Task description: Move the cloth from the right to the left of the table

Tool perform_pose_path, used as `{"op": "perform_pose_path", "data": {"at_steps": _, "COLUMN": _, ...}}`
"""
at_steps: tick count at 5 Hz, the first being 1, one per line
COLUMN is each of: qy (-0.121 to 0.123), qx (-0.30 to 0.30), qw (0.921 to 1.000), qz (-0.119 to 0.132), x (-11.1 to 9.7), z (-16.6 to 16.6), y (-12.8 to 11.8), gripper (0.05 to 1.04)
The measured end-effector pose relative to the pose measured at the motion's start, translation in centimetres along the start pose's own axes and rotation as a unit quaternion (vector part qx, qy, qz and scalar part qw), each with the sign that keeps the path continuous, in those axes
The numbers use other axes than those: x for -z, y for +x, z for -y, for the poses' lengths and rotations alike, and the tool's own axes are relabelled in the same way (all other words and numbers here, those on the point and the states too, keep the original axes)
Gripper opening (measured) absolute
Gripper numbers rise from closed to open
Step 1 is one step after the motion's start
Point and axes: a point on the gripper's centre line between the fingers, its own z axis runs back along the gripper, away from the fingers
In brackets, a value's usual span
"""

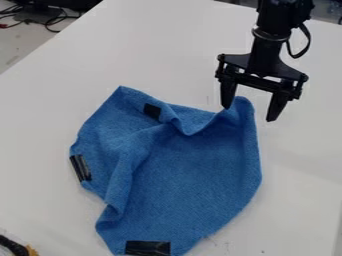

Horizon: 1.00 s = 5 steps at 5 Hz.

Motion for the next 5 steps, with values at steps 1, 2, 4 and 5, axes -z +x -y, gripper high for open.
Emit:
{"op": "perform_pose_path", "data": {"at_steps": 1, "qy": 0.005, "qx": -0.002, "qw": 0.9999, "qz": -0.015, "x": 1.2, "z": -0.1, "y": -0.6, "gripper": 1.001}}
{"op": "perform_pose_path", "data": {"at_steps": 2, "qy": 0.007, "qx": -0.026, "qw": 0.9991, "qz": -0.032, "x": 2.2, "z": -1.9, "y": -2.8, "gripper": 1.001}}
{"op": "perform_pose_path", "data": {"at_steps": 4, "qy": 0.004, "qx": -0.102, "qw": 0.9947, "qz": -0.003, "x": 0.0, "z": -6.0, "y": -7.5, "gripper": 1.001}}
{"op": "perform_pose_path", "data": {"at_steps": 5, "qy": 0.009, "qx": -0.158, "qw": 0.9874, "qz": 0.009, "x": -1.8, "z": -9.0, "y": -10.1, "gripper": 1.001}}
